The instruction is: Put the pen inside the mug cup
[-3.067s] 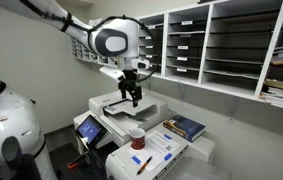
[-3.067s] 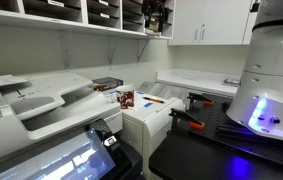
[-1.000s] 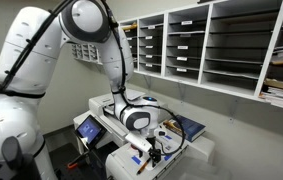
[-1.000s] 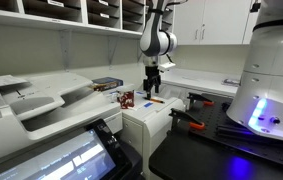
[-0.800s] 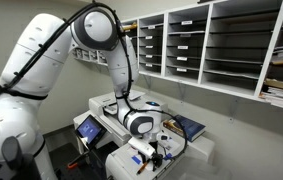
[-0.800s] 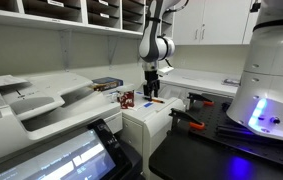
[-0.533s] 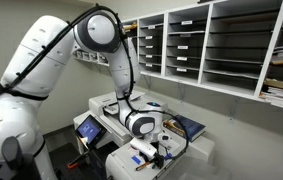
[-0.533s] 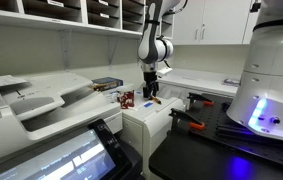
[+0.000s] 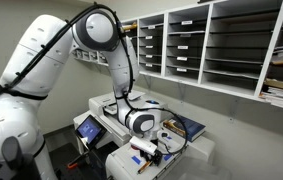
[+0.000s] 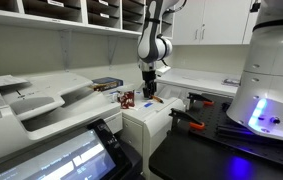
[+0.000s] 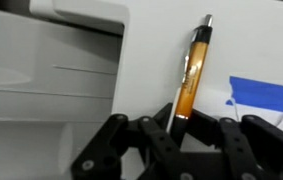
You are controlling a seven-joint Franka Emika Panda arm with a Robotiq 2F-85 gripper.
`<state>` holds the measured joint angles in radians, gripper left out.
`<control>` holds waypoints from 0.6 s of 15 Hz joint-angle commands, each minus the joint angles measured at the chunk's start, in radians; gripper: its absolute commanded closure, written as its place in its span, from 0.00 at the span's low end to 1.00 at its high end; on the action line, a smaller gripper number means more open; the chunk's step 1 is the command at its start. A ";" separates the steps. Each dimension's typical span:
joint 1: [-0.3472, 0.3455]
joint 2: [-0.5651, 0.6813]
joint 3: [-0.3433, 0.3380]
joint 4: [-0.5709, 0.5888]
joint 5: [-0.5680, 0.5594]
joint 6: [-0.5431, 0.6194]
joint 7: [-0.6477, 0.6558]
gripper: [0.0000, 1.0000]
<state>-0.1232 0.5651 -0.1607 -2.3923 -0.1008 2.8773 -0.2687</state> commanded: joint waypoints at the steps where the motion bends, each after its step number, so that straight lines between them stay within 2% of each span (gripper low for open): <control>1: 0.064 -0.045 -0.066 -0.021 -0.085 -0.059 0.069 0.56; 3: 0.086 -0.071 -0.091 -0.029 -0.122 -0.090 0.095 0.40; 5: 0.079 -0.091 -0.087 -0.038 -0.134 -0.104 0.104 0.25; 6: 0.043 -0.103 -0.051 -0.041 -0.111 -0.120 0.077 0.19; 8: 0.015 -0.114 -0.018 -0.051 -0.079 -0.106 0.073 0.04; 9: 0.005 -0.119 -0.004 -0.056 -0.063 -0.101 0.077 0.00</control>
<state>-0.0746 0.4860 -0.2122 -2.4239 -0.1944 2.7953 -0.2070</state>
